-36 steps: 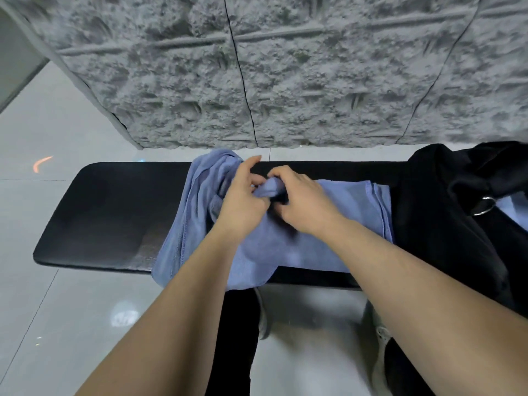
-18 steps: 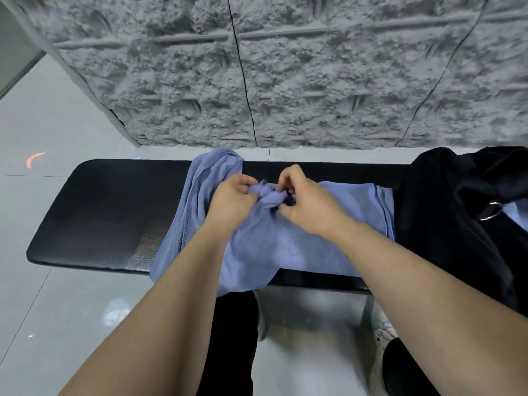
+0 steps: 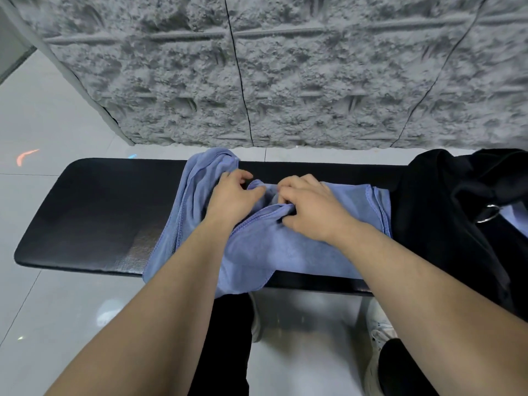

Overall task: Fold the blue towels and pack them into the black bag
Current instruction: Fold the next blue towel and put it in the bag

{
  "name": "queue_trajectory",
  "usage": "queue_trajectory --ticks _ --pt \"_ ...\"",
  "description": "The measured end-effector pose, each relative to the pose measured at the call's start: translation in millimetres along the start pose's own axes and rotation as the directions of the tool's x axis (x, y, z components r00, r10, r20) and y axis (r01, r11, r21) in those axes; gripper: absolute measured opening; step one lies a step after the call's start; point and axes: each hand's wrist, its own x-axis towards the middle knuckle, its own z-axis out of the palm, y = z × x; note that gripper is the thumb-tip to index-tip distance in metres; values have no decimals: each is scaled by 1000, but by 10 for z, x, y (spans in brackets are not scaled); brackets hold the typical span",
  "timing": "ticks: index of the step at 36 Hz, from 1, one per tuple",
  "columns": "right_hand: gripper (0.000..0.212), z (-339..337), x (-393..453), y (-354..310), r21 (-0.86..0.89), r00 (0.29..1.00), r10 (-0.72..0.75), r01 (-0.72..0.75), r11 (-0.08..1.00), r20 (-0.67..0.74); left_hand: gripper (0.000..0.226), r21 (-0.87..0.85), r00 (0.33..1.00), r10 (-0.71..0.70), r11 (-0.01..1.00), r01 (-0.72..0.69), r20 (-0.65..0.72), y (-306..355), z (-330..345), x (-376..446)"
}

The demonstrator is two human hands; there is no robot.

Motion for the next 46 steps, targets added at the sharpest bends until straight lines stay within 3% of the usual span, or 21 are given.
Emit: queue_trajectory --ticks 3,6,10,15,18,23,26,30,35,42,46 --pt "14 9 7 14 5 999 22 -22 1000 34 37 79 998 20 997 -24 53 39 38 59" --pt "14 18 14 26 22 997 51 -53 998 56 9 69 991 33 997 -43 129 80 46 77" --pt "15 8 12 33 35 996 56 -59 998 72 17 23 988 29 999 -33 154 68 9 85" --pt "16 -14 -15 39 64 994 85 -89 994 65 31 -218 989 26 976 6 144 10 -89 61" --pt "17 -28 -25 31 91 994 94 -99 991 58 23 -306 986 48 952 4 161 11 -158 35" --pt "14 -35 -24 35 135 993 107 -113 984 56 33 -187 944 41 982 22 326 11 -207 -11" --pt "9 -44 -5 32 262 992 122 -124 957 22 10 -180 981 -2 983 37 194 22 -198 -14" --pt "5 -28 92 -2 431 980 190 -144 891 -65 10 -276 996 -43 959 63 75 27 -163 1" --pt "13 -18 221 -77 201 977 173 -146 969 -126 26 -285 997 -73 955 80 37 -9 -95 34" --pt "14 -59 446 -16 290 969 226 -190 938 -97 25 -536 981 -191 831 149 -24 22 -127 49" --pt "6 -105 513 62 418 976 207 -159 894 -73 17 -575 981 -190 807 138 -31 -14 -131 62"
